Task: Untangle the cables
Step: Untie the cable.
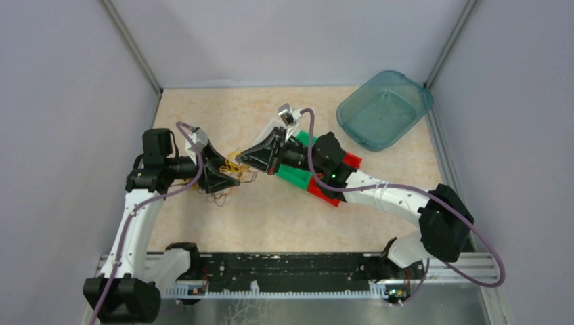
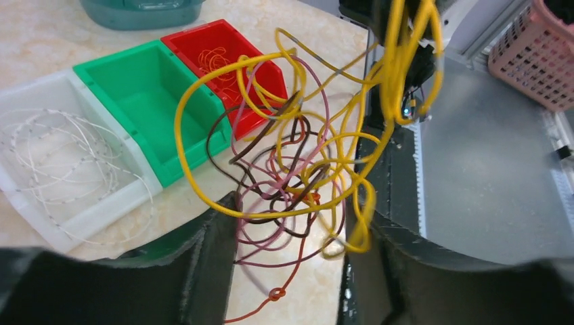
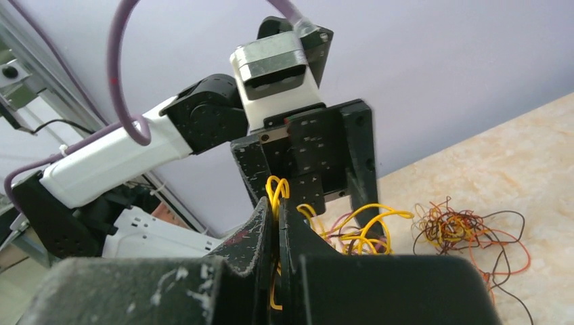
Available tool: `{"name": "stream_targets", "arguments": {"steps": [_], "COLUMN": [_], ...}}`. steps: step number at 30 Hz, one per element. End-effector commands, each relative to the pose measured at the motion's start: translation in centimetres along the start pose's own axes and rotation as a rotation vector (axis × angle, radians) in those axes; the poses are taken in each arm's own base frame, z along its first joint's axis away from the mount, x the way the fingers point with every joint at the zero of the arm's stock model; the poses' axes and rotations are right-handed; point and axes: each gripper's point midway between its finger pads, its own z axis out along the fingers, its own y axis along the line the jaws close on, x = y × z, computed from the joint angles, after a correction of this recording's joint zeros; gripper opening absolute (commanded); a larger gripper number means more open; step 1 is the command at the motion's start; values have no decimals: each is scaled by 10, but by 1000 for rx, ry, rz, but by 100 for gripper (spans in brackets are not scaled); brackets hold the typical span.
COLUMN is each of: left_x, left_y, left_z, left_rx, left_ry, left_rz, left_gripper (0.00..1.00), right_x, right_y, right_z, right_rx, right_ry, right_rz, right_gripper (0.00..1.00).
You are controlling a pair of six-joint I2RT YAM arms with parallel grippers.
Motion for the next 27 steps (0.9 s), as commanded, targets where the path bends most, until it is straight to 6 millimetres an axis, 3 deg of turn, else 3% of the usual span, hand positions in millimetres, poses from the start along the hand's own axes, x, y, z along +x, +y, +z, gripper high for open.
{"name": "stream_targets", "arguments": {"steps": [1,3,6,13,17,27], "left_x": [-3,0,3,15,34,97], "left_y": [-9,-8,-5,-5,-2,45], "left_z": [1,2,1,-2,-5,-29], "left_rx": [44,38,24,5,-24,-231], "left_ry": [-24,-20,-11,35,102,372], "left_rz": [36,40,53,112,140,188], "left_gripper": [49,24,4,8,8,6], "right_x": [-42,-45,-49,-64,-78,-105], "right_y": [28,29,29,6,-9,-41], "right_z": [4,2,-2,-29,-51,-108], "right_rx": [-55,-46,-36,50,117,334], "right_ry": [-115,-115,-124,-158,-186,-195], "right_rz": [-97,-107,-112,-121,-141,-236], "right_gripper": [0,0,0,0,0,0]}}
